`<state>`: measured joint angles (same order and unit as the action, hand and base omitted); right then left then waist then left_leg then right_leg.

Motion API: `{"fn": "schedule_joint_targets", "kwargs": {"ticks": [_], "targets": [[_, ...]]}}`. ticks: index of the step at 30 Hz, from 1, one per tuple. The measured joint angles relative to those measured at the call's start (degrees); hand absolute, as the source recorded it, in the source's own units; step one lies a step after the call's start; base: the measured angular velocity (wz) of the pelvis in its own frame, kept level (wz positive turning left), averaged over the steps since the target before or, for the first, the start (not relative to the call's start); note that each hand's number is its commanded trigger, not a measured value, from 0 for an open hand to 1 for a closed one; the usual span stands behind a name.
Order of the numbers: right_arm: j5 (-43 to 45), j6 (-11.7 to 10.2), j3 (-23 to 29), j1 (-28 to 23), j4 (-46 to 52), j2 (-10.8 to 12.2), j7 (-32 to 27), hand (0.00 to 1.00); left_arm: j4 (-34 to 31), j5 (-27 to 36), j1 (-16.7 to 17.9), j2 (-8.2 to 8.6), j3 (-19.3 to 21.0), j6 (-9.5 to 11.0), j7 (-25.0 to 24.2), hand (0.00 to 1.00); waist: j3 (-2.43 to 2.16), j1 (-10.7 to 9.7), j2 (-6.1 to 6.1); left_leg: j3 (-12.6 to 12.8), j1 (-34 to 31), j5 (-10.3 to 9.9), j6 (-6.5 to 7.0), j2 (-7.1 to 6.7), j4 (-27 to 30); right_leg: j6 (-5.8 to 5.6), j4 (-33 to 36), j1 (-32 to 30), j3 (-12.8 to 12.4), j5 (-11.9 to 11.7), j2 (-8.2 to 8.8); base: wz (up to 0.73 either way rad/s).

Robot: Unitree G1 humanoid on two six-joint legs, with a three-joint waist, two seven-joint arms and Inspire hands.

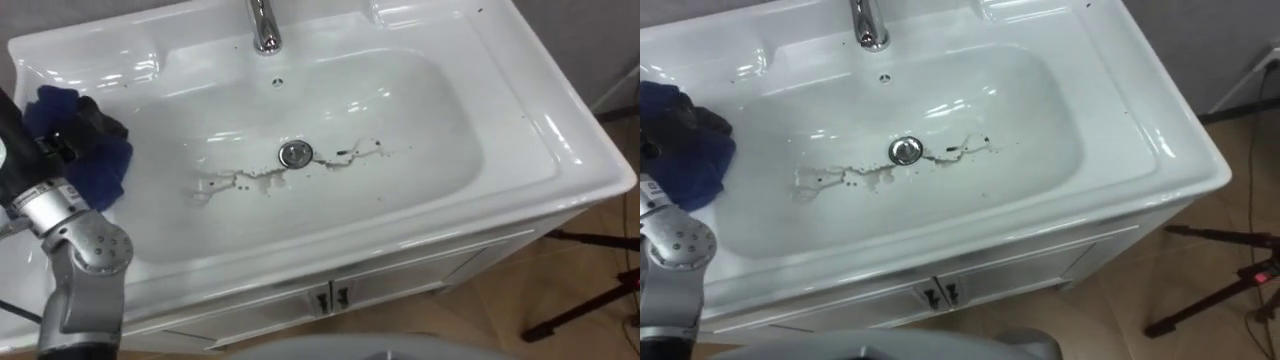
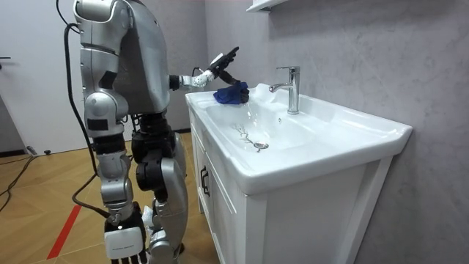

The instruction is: Wipe basin

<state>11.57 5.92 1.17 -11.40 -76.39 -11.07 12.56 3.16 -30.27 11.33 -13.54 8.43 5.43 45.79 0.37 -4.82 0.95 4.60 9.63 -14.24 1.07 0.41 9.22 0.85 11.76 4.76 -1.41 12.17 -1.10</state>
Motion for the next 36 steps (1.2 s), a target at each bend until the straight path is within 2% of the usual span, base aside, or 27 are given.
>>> {"fn": "schedule_joint_targets", "kwargs": {"ticks": [3, 8, 18, 24, 32, 36], "targets": [[0.0, 0.5, 0.0, 0.2, 0.2, 0.0, -0.8, 0.0, 1.3, 1.0, 0.0, 0.0, 0.0, -0.1, 0.0, 0.0, -0.09, 0.1, -0.68, 0.0, -0.1, 0.0, 0.0, 0.04, -0.1, -0.03, -0.1, 0.0, 0.0, -0.2, -0.02, 0.0], [0.0, 1.2, 0.0, 0.4, 0.4, 0.3, -1.7, 0.0, 3.5, 2.1, 0.0, 0.09, 0.0, -0.6, -0.2, 0.0, -0.28, 0.3, -0.93, 0.0, 0.0, 0.0, 0.0, 0.04, -0.1, -0.04, -0.2, 0.1, 0.1, -0.3, -0.01, 0.0], [0.0, 1.7, 0.1, 1.2, 0.4, 0.4, -3.7, 0.0, 7.1, 2.5, 0.0, 1.03, 0.0, -1.4, -0.3, 0.0, -0.63, 0.3, 0.84, -0.1, 0.2, 0.0, 0.0, 0.12, 0.0, 0.01, 0.0, 0.3, 0.2, -0.5, -0.03, 0.0], [-0.1, 1.8, 0.1, 1.3, 0.3, 0.7, -5.1, 0.0, 10.1, 0.9, 0.0, 1.38, 0.0, -2.7, -0.5, 0.0, -0.18, 0.3, 1.35, -0.1, 0.0, 0.0, 0.0, 0.14, -0.1, 0.01, 0.1, 0.2, 0.1, -0.5, -0.09, 0.0], [0.0, 1.8, -0.1, 1.4, 0.3, 0.7, -6.2, 0.0, 10.8, 0.8, 0.0, 1.4, -0.1, -4.2, -1.1, 0.0, -0.36, 0.4, 1.69, -0.1, 0.1, 0.0, -0.01, 0.18, -0.7, 0.01, -0.1, 0.0, 0.2, -0.5, -0.16, 0.0], [-0.1, 2.4, -0.5, 2.2, 0.0, 0.7, -6.2, 0.0, 13.4, 0.3, 0.1, 1.46, -0.1, -4.3, -1.0, 0.0, -0.23, 0.4, 1.46, 0.0, 0.2, 0.0, -0.01, 0.18, -0.5, 0.01, -0.1, 0.1, 0.2, -0.5, -0.13, -0.02]]}}
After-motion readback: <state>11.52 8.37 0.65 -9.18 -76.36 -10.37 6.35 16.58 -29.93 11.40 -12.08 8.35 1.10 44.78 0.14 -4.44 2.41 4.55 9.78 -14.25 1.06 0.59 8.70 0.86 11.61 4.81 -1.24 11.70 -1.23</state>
